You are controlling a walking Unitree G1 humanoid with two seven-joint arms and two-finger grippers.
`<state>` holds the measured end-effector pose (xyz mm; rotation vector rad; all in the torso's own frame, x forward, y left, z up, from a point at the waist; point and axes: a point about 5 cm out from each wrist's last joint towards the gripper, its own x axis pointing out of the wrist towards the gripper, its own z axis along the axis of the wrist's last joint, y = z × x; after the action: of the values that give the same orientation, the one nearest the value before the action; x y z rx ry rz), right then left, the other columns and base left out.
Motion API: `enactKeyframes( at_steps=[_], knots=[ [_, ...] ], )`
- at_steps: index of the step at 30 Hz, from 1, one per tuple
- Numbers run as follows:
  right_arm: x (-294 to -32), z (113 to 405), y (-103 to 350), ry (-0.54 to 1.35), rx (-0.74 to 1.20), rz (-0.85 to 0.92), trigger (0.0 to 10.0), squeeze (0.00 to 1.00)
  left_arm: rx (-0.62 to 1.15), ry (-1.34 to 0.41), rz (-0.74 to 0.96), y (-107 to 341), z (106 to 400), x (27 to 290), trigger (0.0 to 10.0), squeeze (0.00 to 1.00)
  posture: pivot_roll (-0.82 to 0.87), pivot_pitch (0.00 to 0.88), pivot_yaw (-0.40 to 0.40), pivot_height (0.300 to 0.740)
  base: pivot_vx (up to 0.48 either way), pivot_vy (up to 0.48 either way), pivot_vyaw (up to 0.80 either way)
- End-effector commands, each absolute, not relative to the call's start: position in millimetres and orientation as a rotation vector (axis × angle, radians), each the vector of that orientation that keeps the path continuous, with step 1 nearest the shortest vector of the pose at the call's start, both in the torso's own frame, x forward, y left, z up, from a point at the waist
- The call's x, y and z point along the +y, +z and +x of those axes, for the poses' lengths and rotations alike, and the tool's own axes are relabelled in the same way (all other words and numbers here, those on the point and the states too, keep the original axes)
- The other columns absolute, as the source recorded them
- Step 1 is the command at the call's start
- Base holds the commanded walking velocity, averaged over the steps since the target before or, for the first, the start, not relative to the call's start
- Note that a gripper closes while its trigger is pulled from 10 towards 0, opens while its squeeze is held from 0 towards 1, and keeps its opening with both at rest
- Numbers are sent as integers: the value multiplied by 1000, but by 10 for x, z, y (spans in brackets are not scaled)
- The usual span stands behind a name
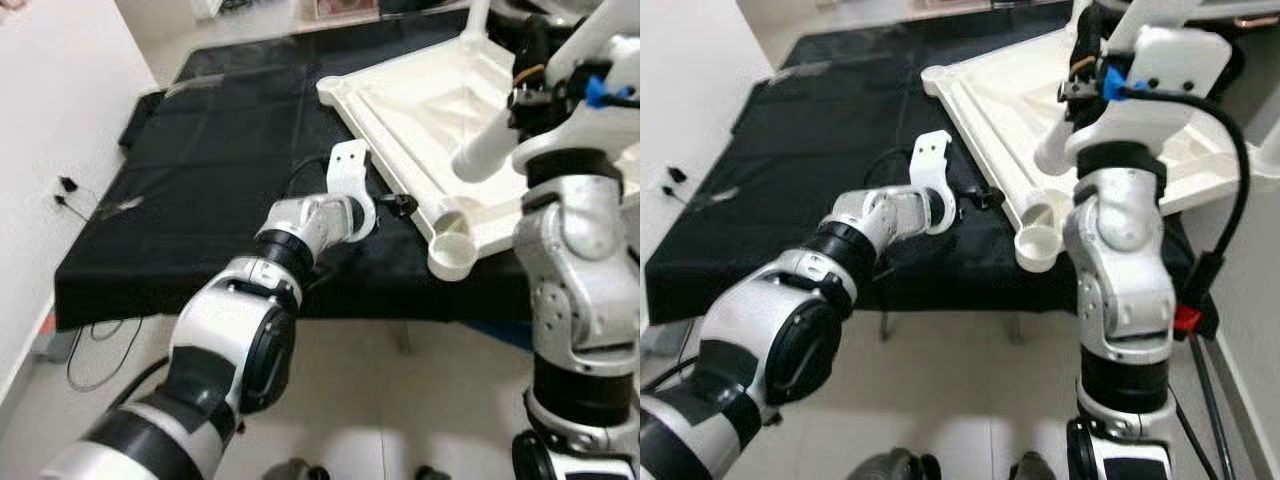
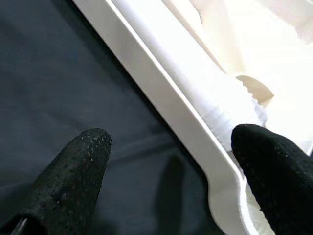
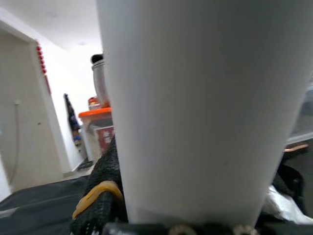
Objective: Building children table
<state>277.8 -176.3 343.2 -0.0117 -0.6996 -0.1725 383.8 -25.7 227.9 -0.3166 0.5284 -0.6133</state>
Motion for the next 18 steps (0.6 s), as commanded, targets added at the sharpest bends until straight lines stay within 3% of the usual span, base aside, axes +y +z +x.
enactKeyframes(
  at_steps=[1,7,18],
  knots=[
    [-1717,2723,3462,-161,-724,-7,10000,0,551,-623,-328,2268,3824,-270,10000,0,141,220,195,740,0,0,0],
    [-1742,2715,3459,-191,-719,0,10000,0,576,-639,-346,2457,3795,-370,10000,0,157,203,209,740,0,0,0],
    [-1833,2654,3602,-254,-771,-13,10000,0,704,-593,-349,2224,3731,-361,10000,0,161,220,230,740,0,0,0]
  ],
)
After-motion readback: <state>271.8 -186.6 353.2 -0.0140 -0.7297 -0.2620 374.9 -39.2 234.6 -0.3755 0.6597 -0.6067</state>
